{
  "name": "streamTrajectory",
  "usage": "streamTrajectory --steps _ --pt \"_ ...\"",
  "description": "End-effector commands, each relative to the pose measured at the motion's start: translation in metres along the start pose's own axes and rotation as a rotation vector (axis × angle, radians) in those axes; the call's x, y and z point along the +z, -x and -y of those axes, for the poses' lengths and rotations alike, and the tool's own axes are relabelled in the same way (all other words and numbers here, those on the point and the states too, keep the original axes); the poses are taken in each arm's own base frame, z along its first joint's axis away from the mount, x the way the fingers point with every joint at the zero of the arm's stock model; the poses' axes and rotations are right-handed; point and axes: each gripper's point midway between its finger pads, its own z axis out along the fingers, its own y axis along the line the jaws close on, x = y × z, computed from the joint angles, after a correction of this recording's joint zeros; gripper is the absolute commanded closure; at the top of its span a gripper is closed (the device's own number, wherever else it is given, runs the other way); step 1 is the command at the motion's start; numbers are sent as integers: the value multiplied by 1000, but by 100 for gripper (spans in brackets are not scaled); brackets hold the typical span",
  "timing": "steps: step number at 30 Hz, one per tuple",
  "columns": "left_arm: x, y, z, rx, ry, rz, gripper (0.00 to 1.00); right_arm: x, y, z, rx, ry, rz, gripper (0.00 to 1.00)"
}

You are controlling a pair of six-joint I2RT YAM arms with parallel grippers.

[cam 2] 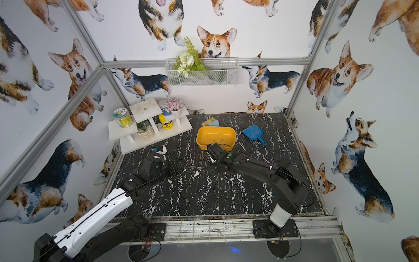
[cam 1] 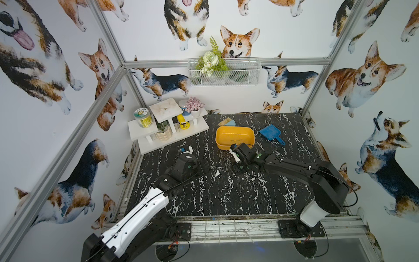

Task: Put the nails on the desktop into the storage box
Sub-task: Pick up the nail from the center of the board.

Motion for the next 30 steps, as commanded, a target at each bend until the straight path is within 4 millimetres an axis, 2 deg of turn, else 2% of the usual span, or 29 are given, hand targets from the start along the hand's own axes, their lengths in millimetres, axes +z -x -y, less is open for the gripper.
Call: streamTrajectory --steps 1,15,30 --pt "2 -2 -2 6 5 -3 0 7 2 -8 21 6 17 65" --pt "5 -9 -8 43 3 -6 0 34 -13 -22 23 -5 -47 68" --pt "-3 -8 -9 38 -14 21 0 53 -17 -16 26 -68 -84 72"
